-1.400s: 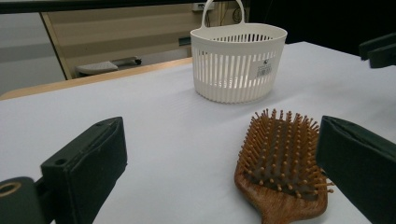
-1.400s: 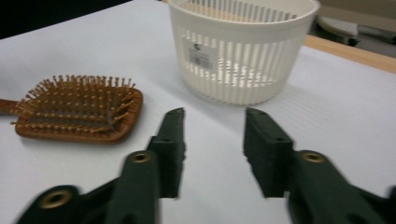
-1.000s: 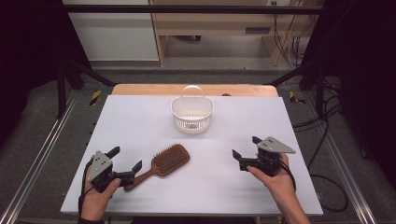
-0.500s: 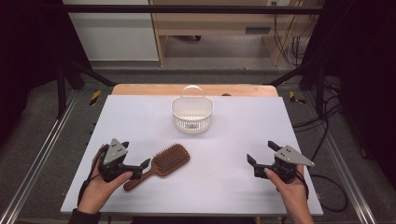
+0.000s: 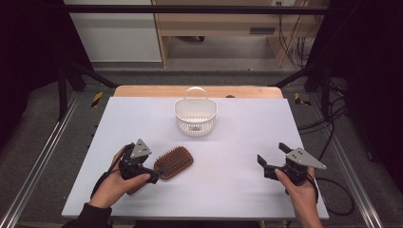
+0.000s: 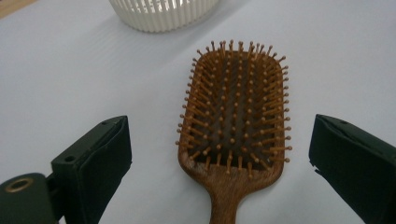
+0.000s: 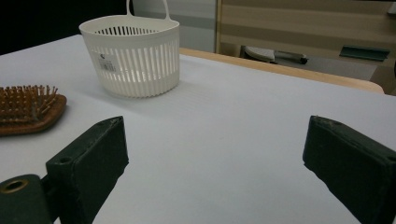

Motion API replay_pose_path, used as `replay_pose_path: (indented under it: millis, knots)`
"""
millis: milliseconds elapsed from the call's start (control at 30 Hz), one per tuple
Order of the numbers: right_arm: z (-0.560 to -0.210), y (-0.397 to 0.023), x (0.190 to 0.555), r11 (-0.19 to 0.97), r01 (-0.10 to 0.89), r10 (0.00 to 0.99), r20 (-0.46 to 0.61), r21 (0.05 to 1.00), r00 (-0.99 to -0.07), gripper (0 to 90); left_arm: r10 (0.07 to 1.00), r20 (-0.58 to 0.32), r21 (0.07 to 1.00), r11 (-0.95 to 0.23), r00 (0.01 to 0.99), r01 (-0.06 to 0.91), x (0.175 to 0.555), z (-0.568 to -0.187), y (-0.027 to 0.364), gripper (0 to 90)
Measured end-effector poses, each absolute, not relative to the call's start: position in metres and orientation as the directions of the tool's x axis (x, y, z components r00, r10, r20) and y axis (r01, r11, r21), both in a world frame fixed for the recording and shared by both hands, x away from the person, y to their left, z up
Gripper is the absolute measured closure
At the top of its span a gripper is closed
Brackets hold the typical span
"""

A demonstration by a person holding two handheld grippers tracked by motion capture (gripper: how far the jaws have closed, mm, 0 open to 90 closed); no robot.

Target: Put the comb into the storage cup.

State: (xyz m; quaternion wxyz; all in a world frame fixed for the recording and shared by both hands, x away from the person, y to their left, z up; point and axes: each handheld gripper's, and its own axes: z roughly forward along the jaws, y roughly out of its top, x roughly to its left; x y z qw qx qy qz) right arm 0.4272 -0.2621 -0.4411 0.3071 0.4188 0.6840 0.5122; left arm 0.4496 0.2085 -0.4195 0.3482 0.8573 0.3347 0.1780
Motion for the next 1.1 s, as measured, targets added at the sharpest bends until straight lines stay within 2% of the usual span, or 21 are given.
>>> replay_pose_path:
  millis: [733,1100]
  knots:
    - [-0.445,-0.257,0.429,0.170,0.285,0.878,-0.013,0.943,-0.479,6.8,0.685,0.080,0.622,-0.602,0.724,0.501,0.451,-0.443,0.211,7.8]
    - [-0.446,-0.257,0.429,0.173,0.292,0.876,-0.011,0.941,-0.483,7.0,0.682,0.063,0.568,-0.624,0.728,0.536,0.452,-0.445,0.214,26.5]
